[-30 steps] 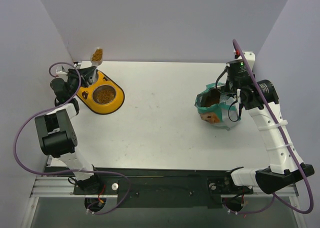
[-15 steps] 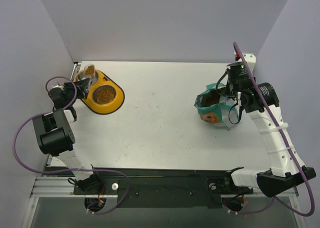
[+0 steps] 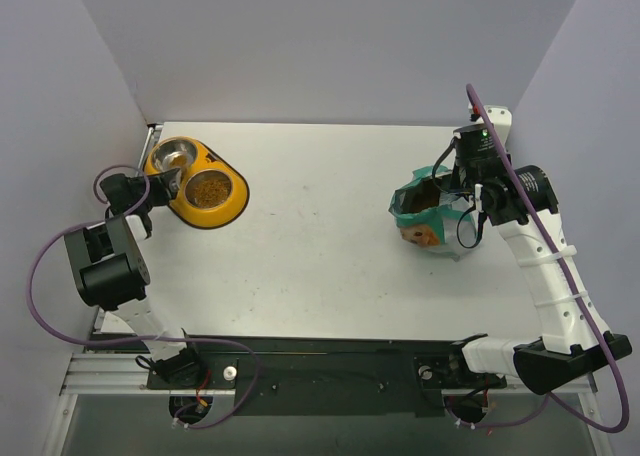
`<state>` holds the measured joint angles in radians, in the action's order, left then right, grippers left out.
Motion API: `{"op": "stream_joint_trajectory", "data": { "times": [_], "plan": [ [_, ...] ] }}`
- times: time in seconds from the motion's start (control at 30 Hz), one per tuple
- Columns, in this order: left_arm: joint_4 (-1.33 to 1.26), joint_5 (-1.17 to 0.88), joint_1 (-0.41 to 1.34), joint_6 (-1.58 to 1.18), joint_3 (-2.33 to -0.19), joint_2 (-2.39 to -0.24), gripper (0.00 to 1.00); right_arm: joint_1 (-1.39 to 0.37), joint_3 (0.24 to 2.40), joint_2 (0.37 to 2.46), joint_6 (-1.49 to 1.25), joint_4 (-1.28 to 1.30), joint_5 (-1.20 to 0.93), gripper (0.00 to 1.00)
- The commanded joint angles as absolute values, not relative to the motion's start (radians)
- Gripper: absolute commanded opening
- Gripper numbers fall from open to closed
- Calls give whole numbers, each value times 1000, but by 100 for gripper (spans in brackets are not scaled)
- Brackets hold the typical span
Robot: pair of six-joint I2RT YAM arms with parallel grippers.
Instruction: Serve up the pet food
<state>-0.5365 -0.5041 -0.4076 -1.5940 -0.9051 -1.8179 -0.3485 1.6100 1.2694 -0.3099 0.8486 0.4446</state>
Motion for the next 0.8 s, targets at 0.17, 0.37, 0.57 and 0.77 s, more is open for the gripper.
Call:
{"op": "stream_joint_trajectory", "data": {
  "times": [0.17,0.37,0.57,0.77],
  "plan": [
    [-258,-462,-397,-1572,-1107,-1867,0,-339,1597,1249,-293,881,515,0],
    [-14,-488,-376,-1600,-1255,-1927,0,-341,1600,1253,-295,881,514,0],
    [306,-456,-360,-1588,-1489,-1979,0,-341,1603,1256,-296,881,517,0],
    [752,-396,-353,-1617,-1719,-2031,0,-341,1609,1256,-296,881,520,0]
  ]
}}
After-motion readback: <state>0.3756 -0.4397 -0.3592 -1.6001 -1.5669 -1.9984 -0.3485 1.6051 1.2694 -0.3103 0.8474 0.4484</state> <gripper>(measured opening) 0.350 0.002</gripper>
